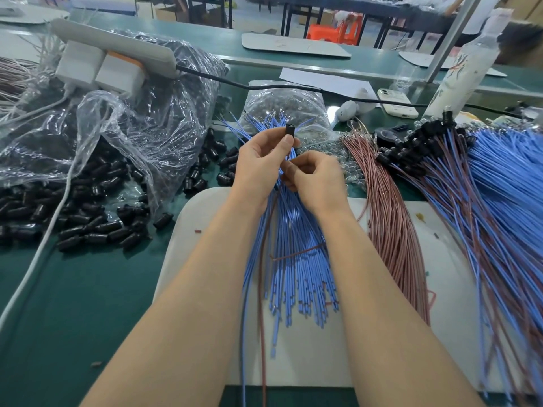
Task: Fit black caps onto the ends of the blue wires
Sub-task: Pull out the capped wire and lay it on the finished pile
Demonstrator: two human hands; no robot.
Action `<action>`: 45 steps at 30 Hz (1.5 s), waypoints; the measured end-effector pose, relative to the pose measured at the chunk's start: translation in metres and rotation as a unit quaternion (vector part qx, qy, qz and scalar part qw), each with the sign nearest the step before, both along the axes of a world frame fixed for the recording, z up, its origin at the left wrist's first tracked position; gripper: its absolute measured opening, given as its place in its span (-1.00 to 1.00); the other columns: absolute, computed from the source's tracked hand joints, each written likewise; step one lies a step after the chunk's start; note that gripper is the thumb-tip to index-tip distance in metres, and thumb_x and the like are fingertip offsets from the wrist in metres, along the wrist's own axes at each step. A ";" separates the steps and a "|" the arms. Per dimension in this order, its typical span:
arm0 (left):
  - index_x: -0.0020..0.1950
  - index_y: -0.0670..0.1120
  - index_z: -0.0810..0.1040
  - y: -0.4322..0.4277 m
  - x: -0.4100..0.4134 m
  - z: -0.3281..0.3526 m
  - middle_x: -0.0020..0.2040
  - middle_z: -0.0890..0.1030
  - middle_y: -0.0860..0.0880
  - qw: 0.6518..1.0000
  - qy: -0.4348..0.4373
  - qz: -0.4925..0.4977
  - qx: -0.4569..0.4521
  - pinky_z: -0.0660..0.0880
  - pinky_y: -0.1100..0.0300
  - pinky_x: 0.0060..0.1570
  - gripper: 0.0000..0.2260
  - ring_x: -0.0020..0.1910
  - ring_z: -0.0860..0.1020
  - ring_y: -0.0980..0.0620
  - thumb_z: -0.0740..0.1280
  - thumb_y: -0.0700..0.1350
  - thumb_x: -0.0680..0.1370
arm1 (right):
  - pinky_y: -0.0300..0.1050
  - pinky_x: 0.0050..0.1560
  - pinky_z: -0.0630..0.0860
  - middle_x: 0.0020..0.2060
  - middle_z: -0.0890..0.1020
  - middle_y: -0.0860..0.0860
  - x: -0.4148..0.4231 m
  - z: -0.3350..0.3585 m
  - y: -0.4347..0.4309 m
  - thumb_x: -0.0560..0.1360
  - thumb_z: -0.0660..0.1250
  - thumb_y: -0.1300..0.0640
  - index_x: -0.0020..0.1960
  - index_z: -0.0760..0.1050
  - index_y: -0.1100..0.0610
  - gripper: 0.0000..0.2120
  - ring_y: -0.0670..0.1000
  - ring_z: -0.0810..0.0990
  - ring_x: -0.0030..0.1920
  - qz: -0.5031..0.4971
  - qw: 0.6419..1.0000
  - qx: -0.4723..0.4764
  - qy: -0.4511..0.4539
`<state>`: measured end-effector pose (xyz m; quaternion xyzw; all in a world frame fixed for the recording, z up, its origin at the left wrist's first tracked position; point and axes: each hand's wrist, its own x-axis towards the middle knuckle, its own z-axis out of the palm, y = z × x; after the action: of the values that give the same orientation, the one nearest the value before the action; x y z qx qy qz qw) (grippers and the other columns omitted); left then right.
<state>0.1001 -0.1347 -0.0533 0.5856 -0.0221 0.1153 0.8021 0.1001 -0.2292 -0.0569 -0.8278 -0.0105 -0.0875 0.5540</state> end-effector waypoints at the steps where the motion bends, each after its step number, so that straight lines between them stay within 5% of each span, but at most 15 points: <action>1: -0.05 -0.03 0.57 0.000 0.000 0.000 -0.15 0.65 0.00 1.000 0.001 0.000 -0.001 0.49 0.35 -0.29 -0.88 -0.14 0.58 0.11 0.30 -0.24 0.57 | 0.18 0.01 0.57 -0.33 0.64 0.06 0.000 0.000 0.000 0.47 0.42 0.14 -0.26 0.50 0.07 -0.84 0.12 0.64 -0.22 0.001 1.000 0.000 0.002; 18: 0.05 -0.08 0.56 0.001 0.000 -0.002 -0.16 0.66 0.04 1.000 0.017 0.001 0.021 0.53 0.31 -0.13 -0.90 -0.13 0.59 0.14 0.31 -0.22 0.57 | 0.13 -0.02 0.57 -0.43 0.59 -0.03 -0.002 0.000 -0.002 0.47 0.42 0.11 -0.31 0.48 0.05 -0.80 0.01 0.56 -0.33 0.022 1.000 -0.012 0.014; 26: 0.12 -0.20 0.52 -0.003 -0.006 0.003 -0.13 0.63 -0.04 0.998 0.006 -0.025 0.055 0.48 0.43 -0.19 -0.86 -0.23 0.60 0.23 0.26 -0.29 0.58 | 0.17 0.08 0.55 -0.13 0.68 0.12 -0.001 0.004 -0.004 0.50 0.37 0.15 -0.02 0.60 0.21 -0.87 0.08 0.65 -0.07 -0.019 0.999 0.042 -0.004; 37: 0.04 -0.10 0.52 -0.003 -0.006 0.001 -0.19 0.59 0.05 0.995 -0.003 -0.020 0.096 0.43 0.50 -0.24 -0.90 -0.31 0.55 0.37 0.28 -0.27 0.57 | 0.14 0.05 0.56 -0.19 0.68 0.13 -0.002 0.004 -0.003 0.50 0.35 0.18 -0.09 0.59 0.17 -0.93 0.12 0.66 -0.11 -0.047 0.998 0.021 -0.035; 45: 0.03 -0.12 0.55 -0.004 -0.005 0.003 -0.15 0.62 -0.02 1.000 0.007 -0.009 0.029 0.47 0.44 -0.27 -0.90 -0.25 0.59 0.23 0.30 -0.28 0.57 | 0.18 0.05 0.55 -0.22 0.67 0.13 -0.003 0.003 -0.001 0.51 0.36 0.19 -0.22 0.51 0.06 -0.86 0.15 0.66 -0.13 -0.033 0.998 0.034 -0.031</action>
<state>0.0948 -0.1390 -0.0501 0.6092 -0.0250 0.1032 0.7859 0.0974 -0.2300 -0.0535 -0.8055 0.0027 -0.1321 0.5777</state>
